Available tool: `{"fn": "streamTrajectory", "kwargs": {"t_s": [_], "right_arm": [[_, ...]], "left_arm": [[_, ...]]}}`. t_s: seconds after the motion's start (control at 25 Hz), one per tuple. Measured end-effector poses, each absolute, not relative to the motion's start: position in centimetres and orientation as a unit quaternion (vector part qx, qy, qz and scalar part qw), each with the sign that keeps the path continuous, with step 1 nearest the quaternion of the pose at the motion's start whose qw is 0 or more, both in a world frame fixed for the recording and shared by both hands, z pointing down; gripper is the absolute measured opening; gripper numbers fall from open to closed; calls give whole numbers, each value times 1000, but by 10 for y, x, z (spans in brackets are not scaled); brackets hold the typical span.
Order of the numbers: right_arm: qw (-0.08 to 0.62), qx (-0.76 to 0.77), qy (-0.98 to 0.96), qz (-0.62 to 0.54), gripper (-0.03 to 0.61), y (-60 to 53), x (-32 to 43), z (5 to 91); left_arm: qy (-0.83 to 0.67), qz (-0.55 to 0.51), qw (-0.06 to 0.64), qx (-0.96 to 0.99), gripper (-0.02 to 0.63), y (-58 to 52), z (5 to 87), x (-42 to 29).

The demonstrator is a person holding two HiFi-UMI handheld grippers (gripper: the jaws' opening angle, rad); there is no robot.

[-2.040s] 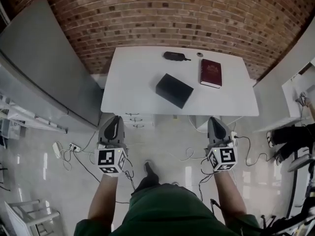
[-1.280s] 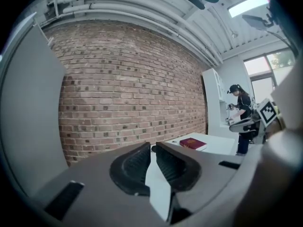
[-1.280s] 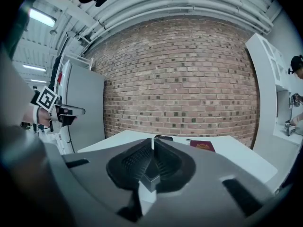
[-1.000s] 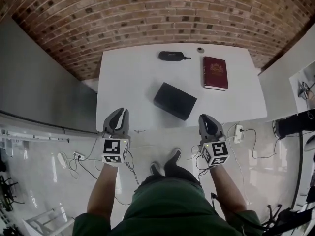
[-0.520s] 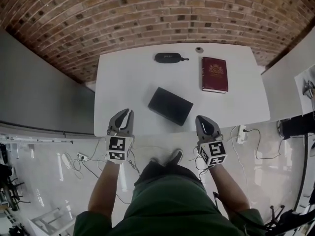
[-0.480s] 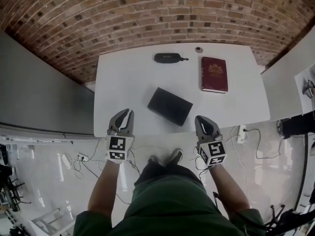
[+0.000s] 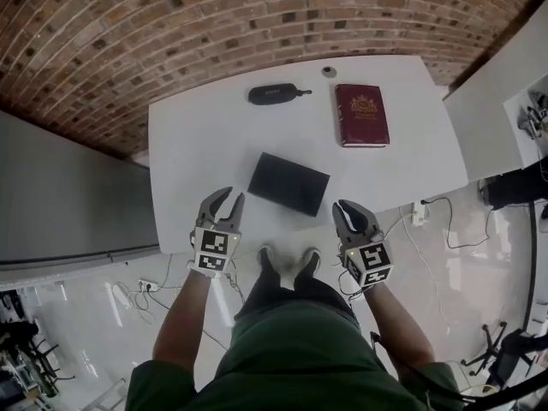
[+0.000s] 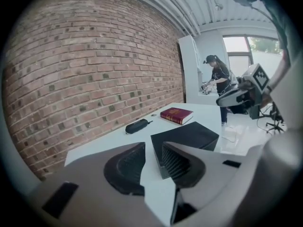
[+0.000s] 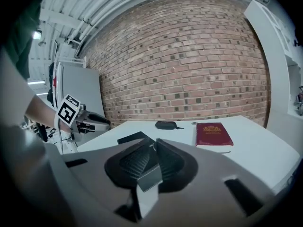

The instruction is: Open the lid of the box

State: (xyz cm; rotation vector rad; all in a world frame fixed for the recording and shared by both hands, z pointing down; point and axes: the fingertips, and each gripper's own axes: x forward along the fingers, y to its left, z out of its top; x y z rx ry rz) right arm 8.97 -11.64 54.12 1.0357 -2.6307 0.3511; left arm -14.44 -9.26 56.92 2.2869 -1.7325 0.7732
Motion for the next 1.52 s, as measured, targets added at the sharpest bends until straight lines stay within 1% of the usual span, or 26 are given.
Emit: {"fn": "streamTrajectory", "kwargs": {"t_s": [0.04,0.2,0.44,0.56,0.68,0.72,1.08,1.2,1.52], "right_arm": [[148,365,-911,126,46,-116,90,544],[156,385,-899,135,46,-115,91,551],[167,412,-885,140,61,-112,90,559],[170,418,-880,147,92,-109,88,563],[177,414,-879,157,163,-103,81,570],[179,413,-879,158,175,-101,79,572],[222,389,-879,164,293,-90,52,616],[231,388,-877,162,305,-94,46,627],[244,388,-874,162,310,-104,37,643]], "left_arm": [[-568,262,90,775,110,-95,575,-142],[-508,275,98,810,137,-100,598,-127],[-436,311,115,837,225,-106,634,-116],[-405,324,119,847,263,-107,645,-110],[-388,324,137,852,288,-111,652,-109],[-383,322,142,854,295,-113,653,-109],[-342,317,159,870,301,-113,661,-97],[-341,315,163,871,301,-112,663,-97],[-343,314,174,868,301,-111,664,-94]]}}
